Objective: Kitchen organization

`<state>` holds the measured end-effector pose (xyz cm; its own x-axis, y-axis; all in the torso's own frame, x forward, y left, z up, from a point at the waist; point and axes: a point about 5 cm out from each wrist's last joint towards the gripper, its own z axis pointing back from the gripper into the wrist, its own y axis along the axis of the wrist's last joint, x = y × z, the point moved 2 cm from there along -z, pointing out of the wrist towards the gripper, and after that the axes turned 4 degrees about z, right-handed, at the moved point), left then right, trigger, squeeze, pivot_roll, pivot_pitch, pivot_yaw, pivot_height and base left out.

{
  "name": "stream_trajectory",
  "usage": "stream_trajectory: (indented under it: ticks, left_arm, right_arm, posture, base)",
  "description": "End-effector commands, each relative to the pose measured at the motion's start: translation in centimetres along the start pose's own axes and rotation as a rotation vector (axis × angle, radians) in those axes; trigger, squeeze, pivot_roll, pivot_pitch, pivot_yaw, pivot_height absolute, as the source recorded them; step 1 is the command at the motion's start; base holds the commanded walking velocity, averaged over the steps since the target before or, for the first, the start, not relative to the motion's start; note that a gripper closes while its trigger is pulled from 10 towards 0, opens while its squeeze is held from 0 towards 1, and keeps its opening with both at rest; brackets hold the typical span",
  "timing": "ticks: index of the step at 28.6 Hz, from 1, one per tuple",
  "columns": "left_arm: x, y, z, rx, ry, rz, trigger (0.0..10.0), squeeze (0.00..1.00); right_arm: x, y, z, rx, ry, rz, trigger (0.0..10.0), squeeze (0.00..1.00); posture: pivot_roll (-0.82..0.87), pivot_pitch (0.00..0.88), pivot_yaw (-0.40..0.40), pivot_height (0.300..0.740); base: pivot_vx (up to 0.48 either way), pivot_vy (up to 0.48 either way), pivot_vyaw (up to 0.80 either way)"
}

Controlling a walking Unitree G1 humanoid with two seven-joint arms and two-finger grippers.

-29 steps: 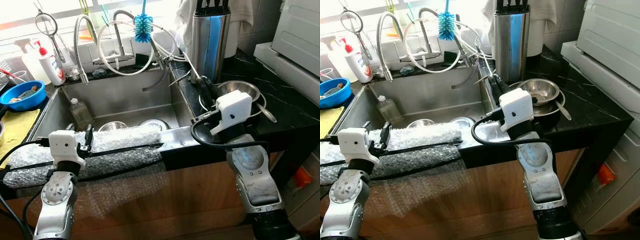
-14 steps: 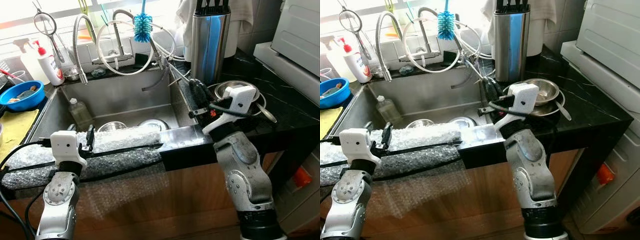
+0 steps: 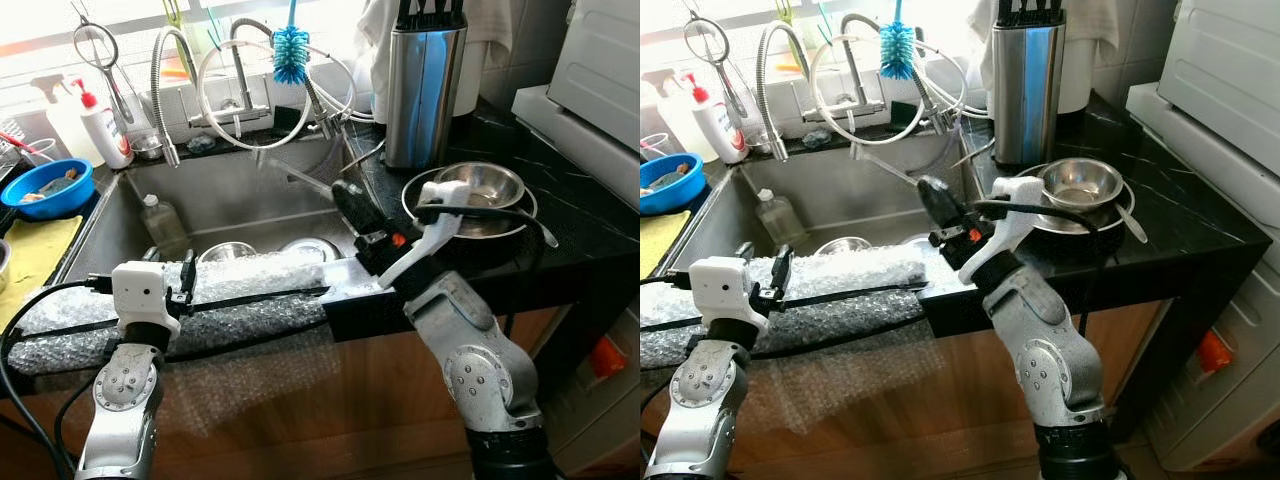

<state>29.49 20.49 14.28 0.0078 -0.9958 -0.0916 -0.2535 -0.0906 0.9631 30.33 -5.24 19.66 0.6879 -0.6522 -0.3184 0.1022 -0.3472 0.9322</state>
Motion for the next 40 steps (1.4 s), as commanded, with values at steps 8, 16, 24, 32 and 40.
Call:
stream_trajectory:
  ticks: [8, 16, 24, 32, 40]
  left_arm:
    - [0.0, 0.6, 0.0, 0.026, -0.011, -0.051, 10.0, 0.0]
    - [0.5, 1.0, -0.2, 0.046, -0.034, -0.079, 10.0, 0.0]
    - [1.1, 1.5, -0.3, 0.074, -0.063, -0.147, 10.0, 0.0]
    - [1.8, 1.9, -0.4, 0.102, -0.105, -0.215, 10.0, 0.0]
    - [2.7, 2.6, -0.6, 0.136, -0.154, -0.287, 10.0, 0.0]
  right_arm:
    - [-1.7, -0.4, -0.2, -0.01, 0.117, -0.098, 10.0, 0.0]
    - [-2.7, 1.3, -0.4, 0.041, 0.224, -0.149, 10.0, 0.0]
    - [-2.2, 0.4, -0.5, -0.008, 0.184, -0.139, 10.0, 0.0]
    - [-0.3, -1.4, -1.1, -0.09, 0.023, -0.014, 10.0, 0.0]
    - [0.6, -1.4, -1.9, -0.088, -0.05, -0.044, 10.0, 0.0]
  posture:
    - [-0.08, 0.0, 0.107, 0.74]
    - [-0.08, 0.0, 0.103, 0.74]
    - [-0.08, 0.0, 0.098, 0.74]
    - [-0.07, 0.0, 0.098, 0.74]
    - [-0.07, 0.0, 0.091, 0.74]
  base:
    - [0.0, 0.0, 0.0]
    - [0.0, 0.0, 0.0]
    - [0.0, 0.0, 0.0]
    - [0.0, 0.0, 0.0]
    - [0.0, 0.0, 0.0]
